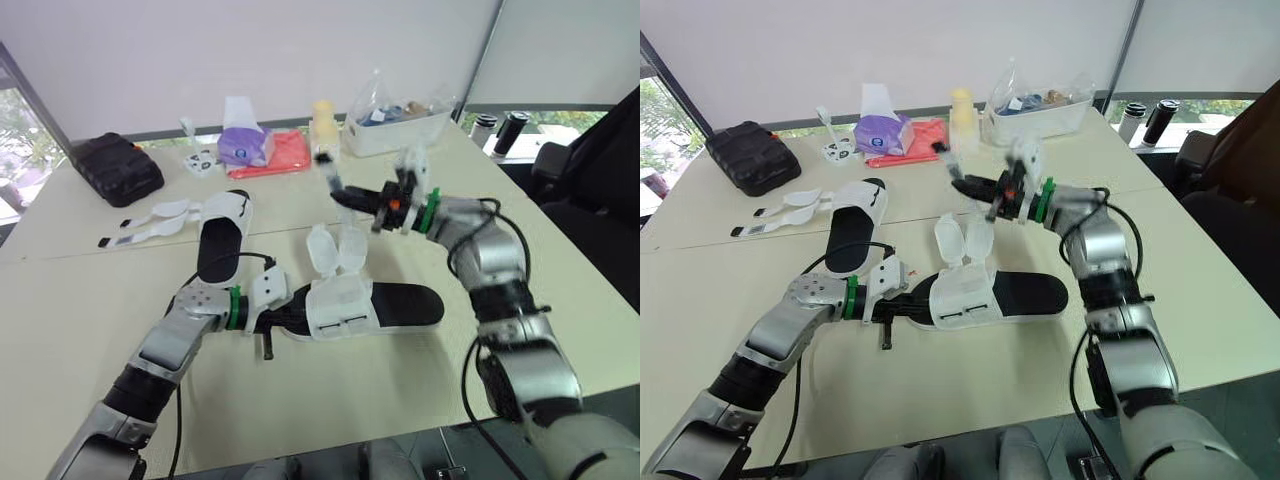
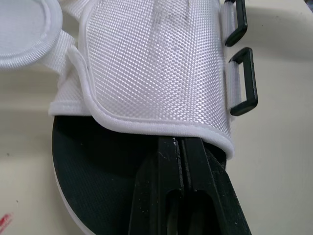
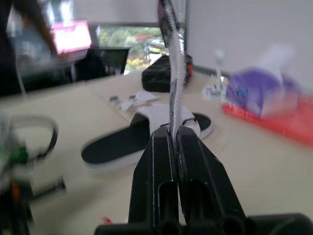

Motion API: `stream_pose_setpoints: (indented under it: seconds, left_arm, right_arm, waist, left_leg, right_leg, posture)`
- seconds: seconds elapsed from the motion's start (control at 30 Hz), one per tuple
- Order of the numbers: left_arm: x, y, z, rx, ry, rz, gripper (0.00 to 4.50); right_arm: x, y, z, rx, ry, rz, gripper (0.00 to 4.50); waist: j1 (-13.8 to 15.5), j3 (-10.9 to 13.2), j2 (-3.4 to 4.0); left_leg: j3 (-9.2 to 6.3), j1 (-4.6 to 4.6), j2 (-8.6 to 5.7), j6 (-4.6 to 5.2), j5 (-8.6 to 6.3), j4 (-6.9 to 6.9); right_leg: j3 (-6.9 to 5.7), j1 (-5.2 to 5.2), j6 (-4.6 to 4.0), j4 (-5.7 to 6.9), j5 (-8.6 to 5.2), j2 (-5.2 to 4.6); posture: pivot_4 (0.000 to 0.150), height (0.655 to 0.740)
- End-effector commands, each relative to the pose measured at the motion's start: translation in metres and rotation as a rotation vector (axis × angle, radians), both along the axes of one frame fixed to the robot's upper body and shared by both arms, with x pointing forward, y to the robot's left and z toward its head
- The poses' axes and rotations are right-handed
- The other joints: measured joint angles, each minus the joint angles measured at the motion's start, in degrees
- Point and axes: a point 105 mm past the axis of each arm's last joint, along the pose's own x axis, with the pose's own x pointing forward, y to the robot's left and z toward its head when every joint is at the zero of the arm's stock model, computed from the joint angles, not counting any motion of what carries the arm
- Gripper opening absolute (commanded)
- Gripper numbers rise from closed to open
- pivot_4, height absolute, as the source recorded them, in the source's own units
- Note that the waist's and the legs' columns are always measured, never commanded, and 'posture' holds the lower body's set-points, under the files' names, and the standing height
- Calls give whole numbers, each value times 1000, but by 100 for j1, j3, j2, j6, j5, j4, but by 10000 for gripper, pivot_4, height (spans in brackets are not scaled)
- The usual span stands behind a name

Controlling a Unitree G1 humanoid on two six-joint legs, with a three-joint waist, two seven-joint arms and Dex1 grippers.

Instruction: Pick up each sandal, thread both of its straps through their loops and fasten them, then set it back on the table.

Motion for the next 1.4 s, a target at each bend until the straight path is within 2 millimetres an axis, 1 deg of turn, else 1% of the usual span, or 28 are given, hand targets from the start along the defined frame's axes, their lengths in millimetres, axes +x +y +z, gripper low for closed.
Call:
stream_pose_setpoints:
  seconds: [0.03, 0.07, 0.13, 0.17, 0.2, 0.27, 0.3, 0.37, 0.47, 0.53, 0.6, 0.67, 0.73, 0.77, 0.83, 0.87, 0.9, 0.93, 0.97, 1.0, 1.03, 1.1, 1.17, 1.23, 1.27, 1.3, 1.33, 1.4]
  left_arm:
    - [-6, -3, -1, 3, 2, -25, 0]
    - [-6, -2, -2, 3, 3, -24, 0]
    - [-7, -2, -3, 1, 9, -23, 0]
    - [-7, -2, -3, 0, 13, -22, 0]
    - [-7, -2, -4, -3, 18, -20, 0]
    - [-7, -3, -5, -7, 21, -19, 0]
    - [-7, -5, -5, -9, 22, -20, 0]
    - [-6, -7, -4, -11, 20, -24, 0]
    - [-6, -8, -3, -13, 19, -30, 0]
    - [-5, -8, -3, -13, 19, -30, 0]
    - [-4, -8, -3, -11, 18, -28, 0]
    - [-3, -7, -3, -12, 16, -25, 0]
    - [-2, -8, -3, -14, 16, -23, 0]
    - [-2, -8, -3, -15, 16, -23, 0]
    - [-2, -8, -3, -18, 17, -23, 0]
    - [-2, -9, -3, -19, 17, -23, 0]
    - [-2, -9, -3, -21, 17, -24, 0]
    - [-1, -9, -3, -22, 17, -24, 0]
    - [-1, -9, -2, -22, 16, -24, 0]
    - [-1, -9, -2, -22, 15, -25, 0]
    - [0, -8, -1, -21, 14, -25, 0]
    - [1, -7, 0, -19, 11, -24, 0]
    - [2, -7, 0, -17, 10, -24, 0]
    - [2, -7, 1, -16, 10, -26, 0]
    - [2, -7, 1, -16, 10, -28, 0]
    - [2, -8, 1, -16, 10, -30, 0]
    - [2, -8, 1, -16, 10, -31, 0]
    - [3, -9, 2, -18, 11, -34, 0]
  right_arm:
    - [-49, 5, 4, -190, -454, 179, 977]
    - [-57, 4, -6, -249, -511, 218, 977]
    - [-78, -7, -37, -405, -656, 329, 977]
    - [-83, -11, -45, -442, -701, 355, 977]
    - [-82, -15, -52, -491, -741, 356, 977]
    - [-77, -16, -54, -541, -830, 344, 977]
    - [-73, -17, -56, -572, -858, 337, 3228]
    - [-66, -18, -58, -602, -877, 320, 9299]
    - [-59, -21, -56, -600, -921, 285, 23765]
    - [-56, -24, -51, -590, -969, 257, 34353]
    - [-53, -31, -45, -588, -989, 210, 44450]
    - [-51, -48, -40, -602, -982, 143, 44450]
    - [-52, -60, -37, -609, -979, 97, 44450]
    - [-50, -69, -36, -605, -952, 46, 44450]
    - [-46, -96, -39, -610, -822, -82, 44450]
    - [-45, -105, -41, -604, -766, -131, 44450]
    - [-46, -114, -37, -520, -634, -211, 44450]
    - [-47, -119, -35, -454, -534, -250, 44450]
    - [-53, -120, -32, -348, -387, -274, 44450]
    - [-61, -115, -27, -236, -248, -271, 44450]
    - [-67, -110, -25, -175, -158, -258, 44450]
    - [-94, -92, -20, 0, 156, -175, 44450]
    - [-134, -70, -31, 71, 515, -27, 44450]
    - [-155, -60, -43, 76, 713, 26, 44450]
    - [-162, -58, -49, 79, 779, 33, 44450]
    - [-164, -57, -62, 91, 845, 9, 44450]
    - [-165, -56, -71, 100, 888, -9, 44450]
    - [-162, -54, -95, 118, 945, -67, 44450]
  waist:
    - [7, 0, 0]
    - [4, 0, -1]
    - [6, 0, -1]
    - [11, 1, -2]
    - [16, 1, -2]
    - [-1, 2, -2]
    - [-11, 2, -2]
    - [-2, 2, -3]
    - [45, 1, -5]
    - [89, 1, -5]
    - [135, 2, -4]
    - [170, 2, -4]
    - [194, 2, -5]
    - [193, 2, -5]
    - [191, 2, -6]
    - [190, 2, -6]
    - [197, 2, -6]
    - [187, 3, -7]
    - [182, 3, -6]
    - [174, 3, -4]
    - [164, 2, -4]
    - [177, 3, 0]
    - [202, 4, 2]
    - [242, 3, -8]
    - [261, 3, -12]
    - [278, 3, -13]
    - [300, 3, -16]
    - [317, 3, -21]
  left_leg:
    - [1, 0, -1, 0, -1, 4]
    - [2, 2, -1, 0, -1, 8]
    - [3, 12, -1, 0, -2, 16]
    - [3, 20, 0, 0, -2, 17]
    - [3, 25, 0, 1, -2, 17]
    - [6, 30, 0, 1, -2, 21]
    - [9, 34, 0, 1, -2, 23]
    - [12, 42, 2, 0, -2, 23]
    - [8, 43, 6, -3, 0, 23]
    - [8, 43, 5, -4, 1, 23]
    - [9, 43, 5, -3, 0, 23]
    - [10, 42, 4, -3, 0, 23]
    - [7, 41, 2, -3, 1, 24]
    - [7, 42, 1, -3, 0, 25]
    - [6, 47, 1, -2, 0, 25]
    - [5, 51, 1, -1, -1, 24]
    - [5, 54, 1, 0, -1, 24]
    - [5, 60, 2, 4, -4, 23]
    - [6, 69, 4, 28, -18, 23]
    - [8, 72, 5, 31, -19, 23]
    - [8, 76, 8, 35, -21, 22]
    - [8, 80, 14, 42, -26, 20]
    - [2, 83, 19, 45, -28, 19]
    - [-7, 92, 36, 52, -33, 15]
    - [-10, 107, 47, 59, -37, 13]
    - [-7, 112, 51, 62, -42, 15]
    - [0, 112, 47, 62, -42, 18]
    - [4, 111, 38, 62, -42, 25]
  right_leg:
    - [0, 1, 0, 4, 0, -1]
    - [0, 4, 0, 5, 0, -1]
    - [-1, 18, 1, 9, 0, 0]
    - [-1, 28, 1, 10, 0, 1]
    - [-1, 34, 1, 9, 0, 3]
    - [-1, 40, 2, 11, 0, 3]
    - [1, 40, 2, 16, 0, 4]
    - [5, 41, 2, 25, 0, 7]
    - [4, 43, 1, 27, 0, 10]
    - [4, 44, 1, 25, 0, 10]
    - [5, 44, 1, 22, 0, 10]
    - [6, 43, 0, 22, 0, 10]
    - [5, 47, 0, 21, 0, 9]
    - [5, 50, 0, 20, 0, 9]
    - [5, 56, 0, 18, 0, 9]
    - [5, 60, 0, 17, 0, 9]
    - [4, 67, 0, 15, 0, 10]
    - [4, 75, 0, 12, 0, 9]
    - [5, 82, 0, 11, 0, 9]
    - [7, 84, 0, 11, 0, 7]
    - [8, 86, 0, 11, 0, 8]
    - [10, 87, 0, 12, 0, 9]
    - [6, 96, 0, 4, -1, 10]
    - [-5, 125, -1, -32, -2, 11]
    - [-14, 150, -2, -61, -1, 19]
    - [-15, 160, -2, -72, -1, 21]
    - [-13, 161, -2, -74, 0, 18]
    - [-13, 163, 4, -75, 2, 18]
  posture:
    - [1500, 7400]
    - [1500, 7400]
    - [1500, 7400]
    - [1500, 7400]
    - [1500, 7400]
    - [1500, 7400]
    - [1500, 7400]
    - [1500, 7400]
    - [1500, 7400]
    - [1500, 7400]
    - [1500, 7400]
    - [1500, 7400]
    - [1500, 7400]
    - [1500, 7400]
    - [1500, 7400]
    - [1500, 7400]
    - [1500, 7400]
    - [1500, 7400]
    - [1500, 7400]
    - [1500, 7400]
    - [1500, 7400]
    - [1500, 7400]
    - [1500, 7400]
    - [1500, 7400]
    - [1500, 7400]
    - [1500, 7400]
    - [1500, 7400]
    - [1500, 7400]
